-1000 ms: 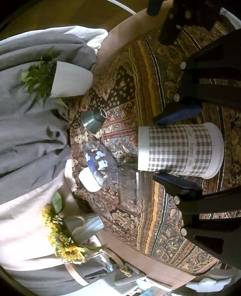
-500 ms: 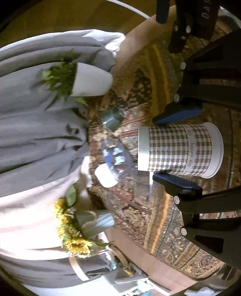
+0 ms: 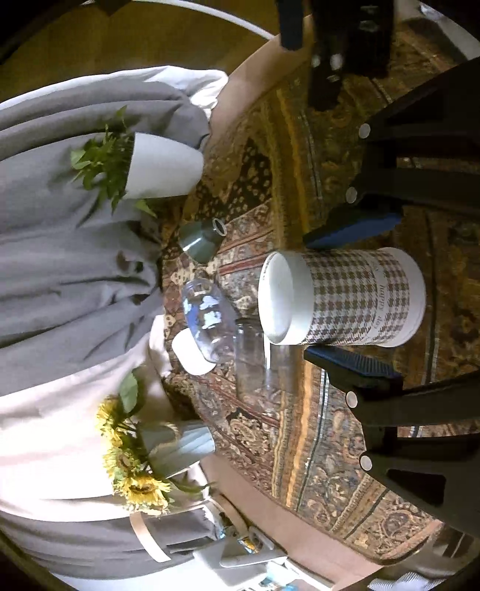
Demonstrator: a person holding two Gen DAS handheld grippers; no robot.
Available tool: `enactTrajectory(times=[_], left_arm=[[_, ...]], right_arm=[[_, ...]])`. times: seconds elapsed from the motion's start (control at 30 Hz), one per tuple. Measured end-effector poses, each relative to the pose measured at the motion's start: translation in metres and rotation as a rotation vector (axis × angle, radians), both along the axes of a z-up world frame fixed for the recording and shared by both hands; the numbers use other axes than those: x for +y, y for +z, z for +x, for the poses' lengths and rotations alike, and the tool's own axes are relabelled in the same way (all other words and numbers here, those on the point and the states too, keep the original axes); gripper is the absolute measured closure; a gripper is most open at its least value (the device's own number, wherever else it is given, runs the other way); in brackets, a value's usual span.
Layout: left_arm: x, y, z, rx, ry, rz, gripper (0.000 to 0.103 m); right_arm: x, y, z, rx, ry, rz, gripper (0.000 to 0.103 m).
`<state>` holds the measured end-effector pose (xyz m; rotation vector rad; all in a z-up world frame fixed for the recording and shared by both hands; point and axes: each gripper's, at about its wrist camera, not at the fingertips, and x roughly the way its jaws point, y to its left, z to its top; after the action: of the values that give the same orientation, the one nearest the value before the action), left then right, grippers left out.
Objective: Flip cup upside down
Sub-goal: 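Grasp the paper cup with the left tool while the right tool releases it, then rotate the left tool to turn the cup rim-down and set it on the rug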
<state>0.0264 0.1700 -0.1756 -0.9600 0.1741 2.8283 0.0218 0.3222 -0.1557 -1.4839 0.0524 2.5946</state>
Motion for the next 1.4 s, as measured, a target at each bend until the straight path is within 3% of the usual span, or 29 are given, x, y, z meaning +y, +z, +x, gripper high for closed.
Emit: enactTrajectory(times=[0.3, 0.37, 0.43, 0.7, 0.8, 1.1, 1.4], left_arm=[[-0.006, -0.007, 0.007, -0.042, -0.012, -0.032, 0.049], [-0.008, -0.008, 0.004, -0.058, -0.011, -0.038, 0.043], [-0.01, -0.006, 0.003, -0.06, -0.016, -0.048, 0.025], [-0.027, 0.033, 0.004, 0.007, 0.0, -0.02, 0.001], [-0.041, 0.059, 0.002, 0.061, 0.024, 0.017, 0.0], [-0.082, 0.118, -0.008, 0.175, 0.065, 0.028, 0.0], [-0.122, 0.153, -0.012, 0.262, 0.117, 0.042, 0.0]], right_arm=[[-0.007, 0.002, -0.003, 0.004, 0.011, -0.011, 0.023], [-0.008, 0.003, -0.004, 0.004, 0.01, -0.015, 0.023], [-0.01, 0.004, -0.005, 0.005, 0.009, -0.018, 0.023], [-0.012, 0.021, -0.004, 0.036, -0.034, -0.057, 0.02], [-0.014, 0.039, -0.001, 0.096, -0.066, -0.062, 0.018], [-0.041, 0.093, 0.008, 0.318, -0.119, -0.084, 0.009], [-0.074, 0.123, 0.018, 0.433, -0.127, -0.081, 0.008]])
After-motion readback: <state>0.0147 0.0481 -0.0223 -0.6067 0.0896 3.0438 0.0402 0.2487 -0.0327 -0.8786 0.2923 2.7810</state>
